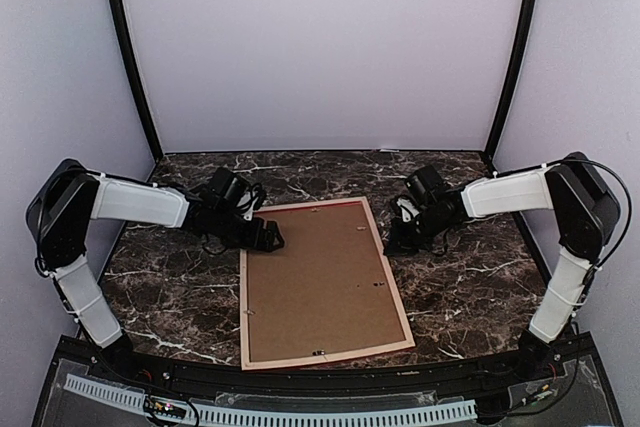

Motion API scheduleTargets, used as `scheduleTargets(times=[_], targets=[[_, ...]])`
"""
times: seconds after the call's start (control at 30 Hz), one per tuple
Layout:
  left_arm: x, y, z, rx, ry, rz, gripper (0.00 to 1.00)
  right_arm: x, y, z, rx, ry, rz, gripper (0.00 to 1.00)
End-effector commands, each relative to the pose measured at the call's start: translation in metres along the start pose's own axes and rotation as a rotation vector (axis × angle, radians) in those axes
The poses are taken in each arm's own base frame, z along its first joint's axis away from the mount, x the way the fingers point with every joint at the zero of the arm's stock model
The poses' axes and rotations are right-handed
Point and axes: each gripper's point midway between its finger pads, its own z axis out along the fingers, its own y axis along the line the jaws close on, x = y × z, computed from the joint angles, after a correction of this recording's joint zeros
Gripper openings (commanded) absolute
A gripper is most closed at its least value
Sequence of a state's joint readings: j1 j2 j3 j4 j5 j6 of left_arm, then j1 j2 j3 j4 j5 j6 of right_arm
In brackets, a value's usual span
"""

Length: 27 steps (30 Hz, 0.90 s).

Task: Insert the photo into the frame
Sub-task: Adjust the frame body at the center of the board.

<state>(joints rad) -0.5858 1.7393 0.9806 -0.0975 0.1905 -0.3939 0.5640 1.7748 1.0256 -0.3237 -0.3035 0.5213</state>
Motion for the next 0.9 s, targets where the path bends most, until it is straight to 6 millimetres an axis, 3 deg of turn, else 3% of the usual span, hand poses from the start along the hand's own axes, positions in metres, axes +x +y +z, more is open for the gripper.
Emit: scheduleTargets(times=[0.0,0.23,0.47,0.7,0.87], targets=[[0.035,0.001,-0.011,-0.013,0.108,-0.050,0.92,0.016,-0.008,0.013,0.027,0.041,0.014,0.03],[0.018,-0.010,-0.024,0.014,0.056,-0.049,0.92,0.008,0.007,0.005,-0.015,0.008,-0.010,0.18],[0.002,-0.015,-0.038,0.016,-0.002,-0.046,0.92,0.008,0.010,0.004,-0.002,0.007,-0.033,0.32],[0.003,-0.002,-0.043,-0.066,0.019,-0.011,0.93,0.016,0.008,0.013,0.080,0.034,-0.079,0.30],[0.013,0.007,-0.041,-0.124,0.095,0.033,0.93,0.019,0.004,0.017,0.133,0.043,-0.100,0.17]])
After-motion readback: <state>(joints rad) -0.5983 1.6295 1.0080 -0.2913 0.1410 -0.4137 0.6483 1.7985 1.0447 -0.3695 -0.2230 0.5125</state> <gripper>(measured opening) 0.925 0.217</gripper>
